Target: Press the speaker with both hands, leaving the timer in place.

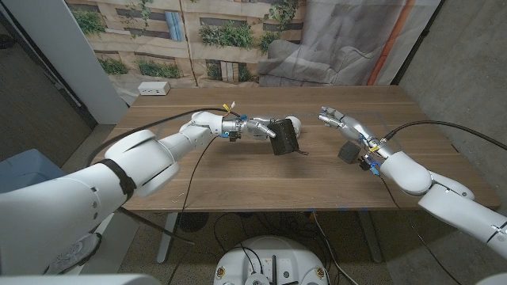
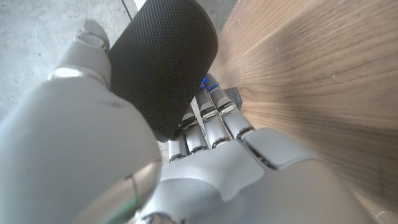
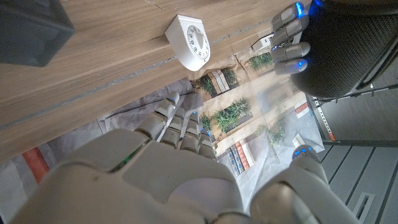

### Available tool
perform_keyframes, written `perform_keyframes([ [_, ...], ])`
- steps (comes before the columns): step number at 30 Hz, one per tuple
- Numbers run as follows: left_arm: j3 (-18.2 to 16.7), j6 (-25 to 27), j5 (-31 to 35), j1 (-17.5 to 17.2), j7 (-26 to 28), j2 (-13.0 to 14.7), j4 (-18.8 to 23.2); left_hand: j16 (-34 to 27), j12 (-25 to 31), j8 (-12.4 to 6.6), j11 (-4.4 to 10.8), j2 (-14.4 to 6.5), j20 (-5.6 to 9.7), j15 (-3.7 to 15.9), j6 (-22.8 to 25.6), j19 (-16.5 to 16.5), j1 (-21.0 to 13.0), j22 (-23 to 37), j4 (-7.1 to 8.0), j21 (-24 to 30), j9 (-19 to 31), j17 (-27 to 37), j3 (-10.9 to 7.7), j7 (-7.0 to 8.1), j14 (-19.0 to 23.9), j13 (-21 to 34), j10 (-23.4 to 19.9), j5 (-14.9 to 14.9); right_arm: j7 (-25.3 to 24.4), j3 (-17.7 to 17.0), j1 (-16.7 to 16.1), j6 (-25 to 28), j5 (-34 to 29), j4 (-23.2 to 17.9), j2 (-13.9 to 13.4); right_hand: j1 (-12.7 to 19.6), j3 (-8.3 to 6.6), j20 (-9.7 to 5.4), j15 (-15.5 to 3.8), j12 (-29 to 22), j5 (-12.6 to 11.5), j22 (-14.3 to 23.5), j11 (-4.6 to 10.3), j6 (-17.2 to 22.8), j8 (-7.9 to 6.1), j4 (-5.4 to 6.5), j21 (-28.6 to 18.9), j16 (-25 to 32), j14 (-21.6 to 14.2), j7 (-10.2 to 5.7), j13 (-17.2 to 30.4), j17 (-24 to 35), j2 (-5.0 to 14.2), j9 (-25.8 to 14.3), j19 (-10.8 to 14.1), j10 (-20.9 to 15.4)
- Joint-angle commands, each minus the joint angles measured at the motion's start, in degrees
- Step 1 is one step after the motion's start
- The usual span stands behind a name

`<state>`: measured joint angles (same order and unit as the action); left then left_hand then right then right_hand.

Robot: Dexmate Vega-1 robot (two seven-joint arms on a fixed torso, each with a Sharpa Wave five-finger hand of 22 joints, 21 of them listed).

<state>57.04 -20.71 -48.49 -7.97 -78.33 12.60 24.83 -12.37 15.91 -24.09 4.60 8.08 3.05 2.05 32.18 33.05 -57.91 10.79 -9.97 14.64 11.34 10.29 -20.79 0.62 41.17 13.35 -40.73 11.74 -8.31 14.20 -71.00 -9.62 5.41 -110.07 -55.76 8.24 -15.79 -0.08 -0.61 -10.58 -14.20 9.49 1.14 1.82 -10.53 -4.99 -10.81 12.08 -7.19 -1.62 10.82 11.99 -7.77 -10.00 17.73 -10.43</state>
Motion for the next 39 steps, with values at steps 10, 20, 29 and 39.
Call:
perform_keyframes([
  [10,8.63,-2.37,-8.95,1.74,-0.63,2.19,0.84,0.17,0.56,-0.11,6.68,-10.07,7.12,10.92,9.17,0.86,-8.56,0.15,0.39,0.48,0.15,0.14,-0.41,0.85,2.97,0.11,-8.13,0.27,0.79,2.27,-0.21,3.13,-10.03,-5.34,-2.8,-1.29,0.99,-0.07,-0.13,0.43,-0.93,0.07,0.42,-2.32,0.49,0.32,0.2,-0.22,1.19,-0.56,0.09,0.23,-0.15,-0.21,0.18,2.27],
  [20,6.8,-2.64,-7.51,1.09,-0.63,1.17,-0.92,0.2,0.66,-0.18,6.85,-10.2,7.2,11.05,9.84,1.07,-8.73,0.16,0.3,0.55,0.17,0.16,-0.4,0.92,3.38,0.11,-8.74,0.26,3.98,3.25,1.29,4.59,-10.49,-6.17,-3.65,-1.54,1.5,-0.14,0.02,0.65,-1.68,0.08,0.3,-5.01,0.6,0.28,0.42,-0.7,2.85,-0.96,0.09,0.28,-0.05,-0.25,-0.64,4.66],
  [29,2.8,-2.06,-3.75,0.28,-0.63,-0.41,-2.45,0.27,0.71,-0.18,6.8,-10.31,7.24,11.08,10.2,1.09,-8.85,0.16,0.26,0.55,0.19,0.16,-0.39,0.99,3.58,0.12,-9.16,0.25,7.04,4.69,3.61,6.55,-11.6,-7.01,-4.67,-1.77,2.07,0.07,0.08,0.79,-2.43,0.08,0.27,-8.33,0.73,0.25,0.61,-0.99,4.73,-1.74,0.08,0.36,0.06,-0.27,-1.99,7.55],
  [39,1.03,-1.87,-1.94,-0.29,-0.63,-0.52,-2.12,0.43,0.81,-0.3,6.7,-10.39,7.33,11.08,10.96,1.27,-8.99,0.17,0.21,0.62,0.21,0.12,-0.41,0.94,3.77,0.1,-9.81,0.25,7.81,6.33,5.67,6.14,-12.57,-6.5,-3.99,-1.77,2.26,0.05,0.29,0.68,-2.74,0.09,0.31,-9.03,0.52,0.21,0.62,-1.01,5.33,-1.75,0.08,0.38,0.15,-0.28,-2.43,8.26],
])
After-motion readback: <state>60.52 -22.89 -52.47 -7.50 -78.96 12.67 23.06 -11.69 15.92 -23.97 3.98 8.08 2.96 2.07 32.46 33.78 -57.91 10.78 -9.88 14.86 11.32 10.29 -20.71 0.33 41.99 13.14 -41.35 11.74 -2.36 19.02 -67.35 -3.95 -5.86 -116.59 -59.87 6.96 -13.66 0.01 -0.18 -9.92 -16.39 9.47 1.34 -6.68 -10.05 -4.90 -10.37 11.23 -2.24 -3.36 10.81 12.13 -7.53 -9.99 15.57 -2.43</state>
